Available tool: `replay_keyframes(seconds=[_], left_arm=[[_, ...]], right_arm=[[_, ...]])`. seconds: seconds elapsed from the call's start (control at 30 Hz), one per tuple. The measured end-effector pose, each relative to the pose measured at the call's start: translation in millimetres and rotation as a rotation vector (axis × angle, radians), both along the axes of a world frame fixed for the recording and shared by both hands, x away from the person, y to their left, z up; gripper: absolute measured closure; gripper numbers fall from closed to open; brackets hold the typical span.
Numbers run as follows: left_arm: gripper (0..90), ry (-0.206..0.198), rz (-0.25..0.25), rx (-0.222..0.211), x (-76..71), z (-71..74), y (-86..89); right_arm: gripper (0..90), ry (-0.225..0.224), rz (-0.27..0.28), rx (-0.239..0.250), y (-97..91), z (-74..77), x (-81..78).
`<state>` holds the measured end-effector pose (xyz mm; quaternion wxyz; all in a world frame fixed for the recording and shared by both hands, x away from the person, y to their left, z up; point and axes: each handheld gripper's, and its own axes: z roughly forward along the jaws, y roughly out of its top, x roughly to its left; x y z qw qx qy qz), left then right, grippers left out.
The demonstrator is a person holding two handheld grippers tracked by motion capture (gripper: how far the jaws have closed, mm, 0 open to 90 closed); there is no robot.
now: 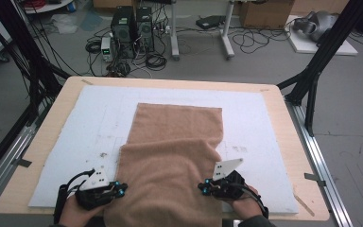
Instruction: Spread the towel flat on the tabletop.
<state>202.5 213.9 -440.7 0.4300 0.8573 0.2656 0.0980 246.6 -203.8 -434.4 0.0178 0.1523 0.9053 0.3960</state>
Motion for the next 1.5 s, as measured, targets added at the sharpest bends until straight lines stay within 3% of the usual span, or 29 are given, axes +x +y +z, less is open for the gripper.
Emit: replay_keyframes(seconds=[0.07, 0.13, 0.23, 0.3, 0.33, 0.43, 0.53, 0.63, 0.87, 0.93, 0.97, 1.1, 1.17, 1.27, 1.33, 1.4, 1.5], left_arm=[[85.5, 0.007, -0.02, -0.028, -10.9, 5.0, 3.2], [77.4, 0.005, -0.042, -0.047, -15.5, 11.0, 5.1], [67.7, -0.024, -0.017, -0.021, -6.4, 15.2, 4.9], [64.3, -0.032, 0.02, -0.008, 5.9, 12.7, 5.3], [63.4, -0.025, 0.032, 0.002, 12.8, 9.8, 6.0], [65.3, 0.028, 0.055, 0.034, 30.3, -3.3, 6.1], [77.7, 0.019, 0.059, 0.003, 31.8, -7.3, 6.6], [86.2, 0.011, 0.049, 0.005, 29.1, -7.0, 6.5], [87.1, 0.018, 0.017, -0.006, 13.9, -2.7, 5.9], [86.7, 0.012, 0.018, -0.014, 13.0, 0.0, 7.6], [85.9, 0.015, 0.024, -0.016, 14.2, 1.3, 7.9], [67.7, 0.021, 0.023, -0.039, 20.8, 3.3, 2.5], [66.7, 0.018, 0.024, -0.013, 25.6, 1.3, -2.3], [68.7, 0.048, 0.038, 0.014, 34.8, -4.6, -5.3], [80.8, 0.039, 0.053, 0.016, 36.3, -5.1, -4.2], [84.5, 0.045, 0.054, 0.011, 36.3, -4.9, -3.1], [85.8, 0.038, 0.055, 0.021, 32.2, -4.3, -1.8]], right_arm=[[87.2, -0.002, 0.011, 0.048, -4.2, 7.2, -11.8], [81.6, -0.028, -0.013, 0.093, -11.8, 15.2, -16.9], [73.8, -0.069, -0.08, 0.042, -21.0, 19.7, -10.7], [69.4, -0.078, -0.109, -0.007, -23.8, 14.0, -0.8], [69.0, -0.059, -0.123, -0.012, -25.2, 9.0, 4.6], [69.9, -0.023, -0.14, -0.023, -25.6, -5.7, 15.2], [85.5, 0.003, -0.132, 0.021, -25.4, -11.8, 18.9], [87.8, 0.023, -0.108, 0.026, -27.3, -10.8, 20.4], [86.7, 0.005, -0.09, 0.017, -41.4, 11.4, 6.5], [82.6, 0.003, -0.102, 0.053, -45.0, 14.4, 6.4], [79.7, -0.001, -0.112, 0.069, -46.1, 14.4, 7.6], [72.1, 0.018, -0.102, 0.064, -37.4, 6.1, 12.6], [68.7, 0.008, -0.086, 0.049, -29.5, 2.2, 12.1], [67.1, 0.028, -0.065, 0.036, -21.6, -4.3, 13.3], [70.8, 0.032, -0.057, 0.005, -17.4, -9.5, 13.0], [83.7, 0.049, -0.047, 0.02, -19.6, -10.4, 13.4], [86.7, 0.059, -0.021, 0.013, -20.2, -9.7, 10.8]])
